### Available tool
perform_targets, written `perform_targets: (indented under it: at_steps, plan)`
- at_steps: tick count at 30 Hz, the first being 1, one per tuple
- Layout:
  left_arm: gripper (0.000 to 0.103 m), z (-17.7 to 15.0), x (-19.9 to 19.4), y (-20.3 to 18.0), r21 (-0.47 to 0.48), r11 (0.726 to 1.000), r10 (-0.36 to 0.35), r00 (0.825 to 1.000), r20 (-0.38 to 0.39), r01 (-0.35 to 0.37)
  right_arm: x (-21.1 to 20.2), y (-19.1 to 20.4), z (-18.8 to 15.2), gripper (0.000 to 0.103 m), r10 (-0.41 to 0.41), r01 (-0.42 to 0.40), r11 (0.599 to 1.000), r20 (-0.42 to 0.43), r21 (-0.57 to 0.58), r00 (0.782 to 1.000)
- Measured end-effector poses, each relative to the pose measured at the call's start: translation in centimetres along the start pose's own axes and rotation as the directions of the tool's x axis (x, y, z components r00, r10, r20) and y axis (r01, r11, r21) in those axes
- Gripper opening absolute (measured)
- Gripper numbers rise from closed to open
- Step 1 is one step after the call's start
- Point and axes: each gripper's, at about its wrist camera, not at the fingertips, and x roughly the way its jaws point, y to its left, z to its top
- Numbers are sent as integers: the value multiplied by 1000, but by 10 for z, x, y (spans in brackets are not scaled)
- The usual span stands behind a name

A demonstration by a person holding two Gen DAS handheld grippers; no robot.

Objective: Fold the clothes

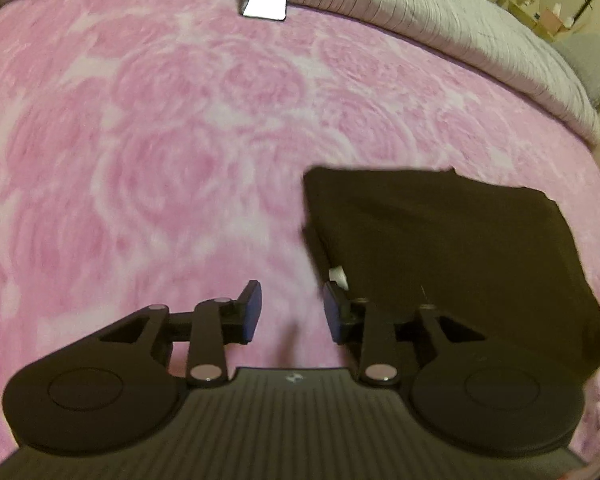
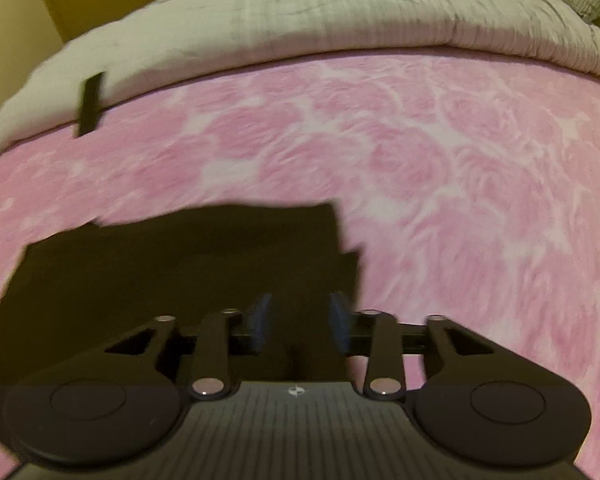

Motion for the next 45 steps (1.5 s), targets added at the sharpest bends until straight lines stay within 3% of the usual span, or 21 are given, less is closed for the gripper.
perform_targets:
  at_steps: [4,9,12,15,16,18,20,22,27,31,33,34,38,42,45]
  plan:
    - [29,-29,-14,2,-58,998,-11,1000,-18,10,-12,31,-49,47,41,-41,999,-70,-1,997]
    - [29,-48,-22,-18,34,999,12,998,-57,-10,-7,43,-93,47,60,-58,998,-156,18,986]
    - [35,-51,-34,-35,188,982,42,996,-75,-28,-21,45,-102,48,35,-31,999,-141,31,989]
    - [42,-50,-45,-53,412,909,92,994,-62,-58,-42,67,-110,56,53,-53,999,-110,-3,993]
    - [45,-49,-47,-58,494,866,112,993,-48,-73,-47,79,-115,57,60,-63,998,-110,-25,992]
    - [54,-49,-47,-67,659,744,150,989,-4,-110,-55,114,-125,59,98,-108,991,-119,-79,988]
    - [69,-52,-41,-71,818,555,168,984,65,-149,-61,151,-136,68,132,-149,979,-125,-136,983]
    - [75,-57,-30,-69,929,325,137,981,140,-178,-61,193,-145,71,161,-183,965,-126,-189,979]
    - [75,-62,10,-44,979,-89,-56,982,181,-185,-49,284,-154,74,135,-151,967,-94,-203,986]
    - [75,-72,42,-16,882,-418,-213,967,139,-218,-32,335,-159,78,58,-65,990,-60,-123,996]
    - [81,-72,51,-4,820,-516,-284,953,109,-247,-23,356,-161,78,30,-36,995,-67,-94,997]
    - [88,-70,54,-3,804,-534,-312,945,100,-262,-19,364,-162,78,17,-23,995,-68,-93,998]
    - [89,-61,60,-4,755,-593,-379,924,44,-279,-7,395,-169,78,-59,48,986,-61,-161,996]
    - [60,-49,64,-15,719,-631,-408,913,12,-291,6,420,-176,79,-132,115,962,-52,-246,990]
    - [71,-42,74,-23,697,-649,-426,905,-2,-304,17,436,-180,84,-167,147,936,-34,-320,985]
